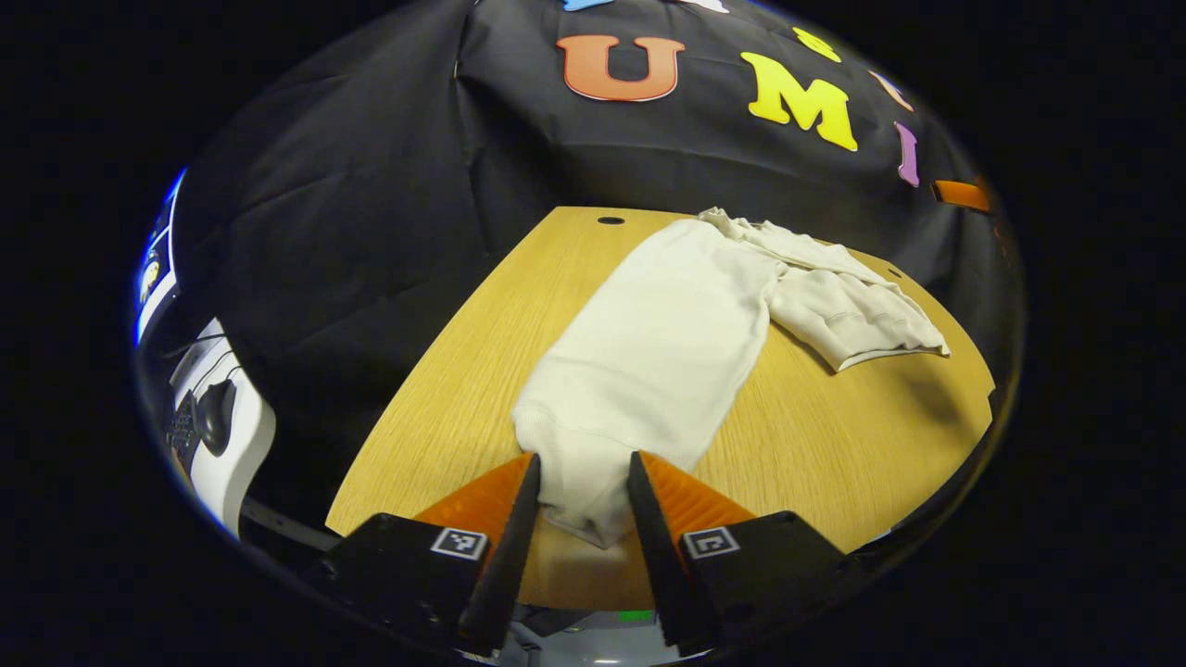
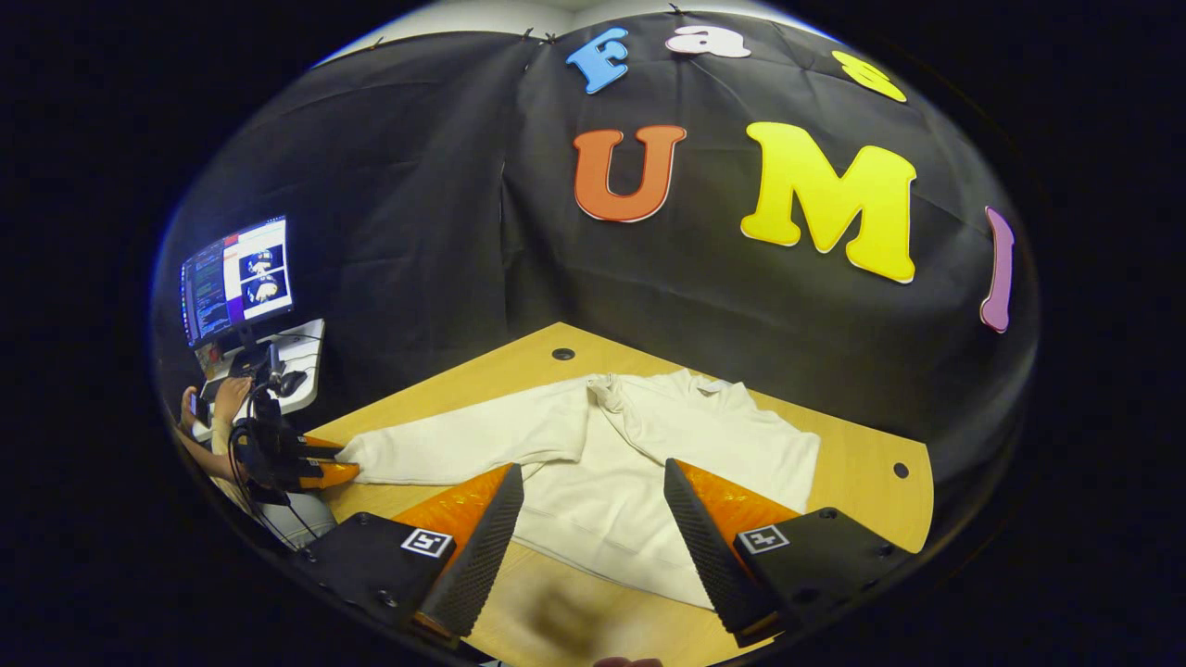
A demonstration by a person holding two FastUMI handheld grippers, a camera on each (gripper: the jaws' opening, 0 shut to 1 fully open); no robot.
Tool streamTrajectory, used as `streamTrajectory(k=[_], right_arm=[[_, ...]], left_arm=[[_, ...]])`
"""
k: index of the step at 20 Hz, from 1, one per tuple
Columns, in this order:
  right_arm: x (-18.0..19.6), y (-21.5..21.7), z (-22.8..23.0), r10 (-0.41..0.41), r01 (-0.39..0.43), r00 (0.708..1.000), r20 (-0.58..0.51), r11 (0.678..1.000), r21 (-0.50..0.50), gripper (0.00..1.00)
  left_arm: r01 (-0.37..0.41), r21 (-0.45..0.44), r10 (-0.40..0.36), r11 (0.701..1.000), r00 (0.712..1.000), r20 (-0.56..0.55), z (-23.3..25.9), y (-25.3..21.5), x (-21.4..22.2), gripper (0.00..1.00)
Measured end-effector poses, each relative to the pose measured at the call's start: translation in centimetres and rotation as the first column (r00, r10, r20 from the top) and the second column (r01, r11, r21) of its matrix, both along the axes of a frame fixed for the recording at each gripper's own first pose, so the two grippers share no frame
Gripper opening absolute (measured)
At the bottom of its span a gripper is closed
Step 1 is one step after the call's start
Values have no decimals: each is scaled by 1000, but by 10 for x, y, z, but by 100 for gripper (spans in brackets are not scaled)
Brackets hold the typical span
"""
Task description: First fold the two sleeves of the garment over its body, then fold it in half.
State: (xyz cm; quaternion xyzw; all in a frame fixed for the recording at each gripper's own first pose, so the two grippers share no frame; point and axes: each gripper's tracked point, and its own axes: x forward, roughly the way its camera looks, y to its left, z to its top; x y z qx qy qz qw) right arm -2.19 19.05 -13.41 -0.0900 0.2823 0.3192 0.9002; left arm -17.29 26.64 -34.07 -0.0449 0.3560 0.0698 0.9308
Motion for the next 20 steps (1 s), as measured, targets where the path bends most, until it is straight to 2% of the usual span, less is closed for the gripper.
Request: streamTrajectory(k=[1,2,3,4,5,6,8,9,13,17,20], right_arm=[[-1,-3,-1,-4,4,1000,-4,1000,-1,95],[-1,-6,-2,-9,9,1000,-6,1000,-2,95],[0,-10,-5,-14,14,1000,-11,1000,-7,94],[0,-14,-7,-21,21,1000,-18,1000,-9,94],[3,-16,-11,-30,29,999,-25,1000,-8,94],[2,-21,-10,-39,39,999,-30,999,-2,94],[3,-27,-8,-57,57,998,-32,998,7,94],[4,-30,-7,-63,63,998,-28,998,9,94],[4,-43,-2,-84,84,996,-20,996,17,94],[5,-57,-1,-120,122,992,-37,992,44,95],[10,-69,5,-157,161,986,-47,984,80,95]], left_arm=[[-12,-12,12,1000,1000,-4,-1,1,1,49],[-26,-28,26,999,1000,-3,-1,-1,1,48],[-39,-41,39,998,999,-2,0,-1,2,40],[-48,-51,48,998,999,-4,-1,-1,3,39],[-55,-58,54,997,998,-11,1,0,3,28],[-64,-65,63,996,998,-20,2,0,3,25],[-97,-91,94,991,995,-31,4,1,5,14],[-112,-103,109,988,993,-37,5,1,5,5],[-125,-108,124,986,992,-16,23,0,11,3],[-151,-168,164,974,984,65,66,0,31,3],[-128,-160,147,979,982,115,101,1,53,3]])
